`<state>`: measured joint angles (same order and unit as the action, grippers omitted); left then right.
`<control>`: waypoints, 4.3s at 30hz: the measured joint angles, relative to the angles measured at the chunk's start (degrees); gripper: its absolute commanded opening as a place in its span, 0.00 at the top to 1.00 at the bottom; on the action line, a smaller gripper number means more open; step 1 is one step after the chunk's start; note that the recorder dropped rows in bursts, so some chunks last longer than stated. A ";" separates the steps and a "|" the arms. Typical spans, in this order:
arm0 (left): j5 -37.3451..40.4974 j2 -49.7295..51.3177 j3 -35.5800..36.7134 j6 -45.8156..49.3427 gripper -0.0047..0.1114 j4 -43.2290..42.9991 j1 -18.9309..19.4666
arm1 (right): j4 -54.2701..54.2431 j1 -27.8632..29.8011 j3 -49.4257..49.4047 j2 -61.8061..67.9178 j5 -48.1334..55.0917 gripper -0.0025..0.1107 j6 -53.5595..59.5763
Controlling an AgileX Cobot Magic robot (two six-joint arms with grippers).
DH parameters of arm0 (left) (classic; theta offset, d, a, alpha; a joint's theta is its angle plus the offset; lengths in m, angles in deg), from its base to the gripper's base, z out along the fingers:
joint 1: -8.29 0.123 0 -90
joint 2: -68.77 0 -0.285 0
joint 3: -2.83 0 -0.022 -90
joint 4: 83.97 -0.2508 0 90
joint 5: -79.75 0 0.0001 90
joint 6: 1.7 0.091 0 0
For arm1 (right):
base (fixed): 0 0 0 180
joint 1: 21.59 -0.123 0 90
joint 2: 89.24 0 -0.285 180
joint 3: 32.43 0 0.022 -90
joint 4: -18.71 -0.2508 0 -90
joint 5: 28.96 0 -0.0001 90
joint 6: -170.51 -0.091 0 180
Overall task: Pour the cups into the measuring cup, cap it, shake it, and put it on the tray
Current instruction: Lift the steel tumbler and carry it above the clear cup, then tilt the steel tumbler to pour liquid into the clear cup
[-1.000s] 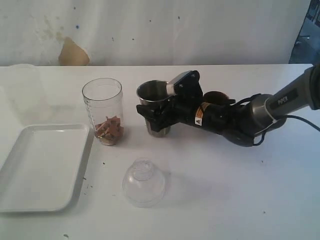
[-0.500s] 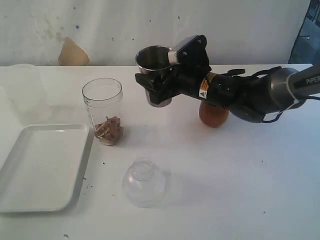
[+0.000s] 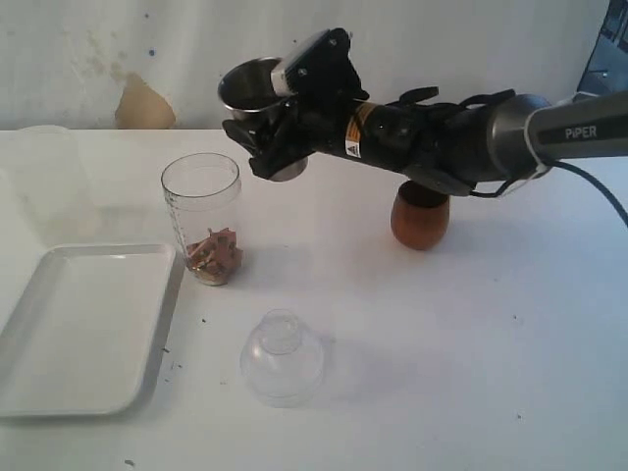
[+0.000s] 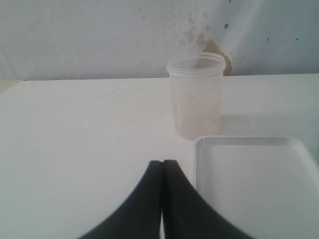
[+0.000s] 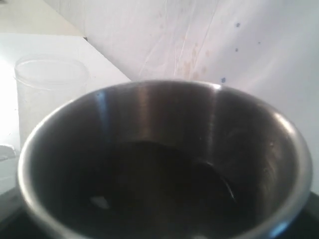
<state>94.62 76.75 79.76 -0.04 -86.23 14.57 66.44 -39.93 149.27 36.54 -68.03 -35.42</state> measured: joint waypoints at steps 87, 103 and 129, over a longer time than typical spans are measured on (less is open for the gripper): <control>0.00 0.00 0.00 0.00 0.96 0.00 0.00 | 3.68 -2.34 7.59 2.44 8.26 0.98 44.17; 0.00 0.00 0.00 0.00 0.96 0.00 0.00 | 3.68 -3.87 10.55 2.44 11.94 0.98 51.35; 0.00 0.00 0.00 0.00 0.96 0.00 0.00 | 3.68 -3.87 10.55 2.44 11.94 0.98 53.62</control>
<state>94.62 76.75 79.76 -0.04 -86.23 14.57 70.12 -43.80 159.82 38.98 -56.09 18.20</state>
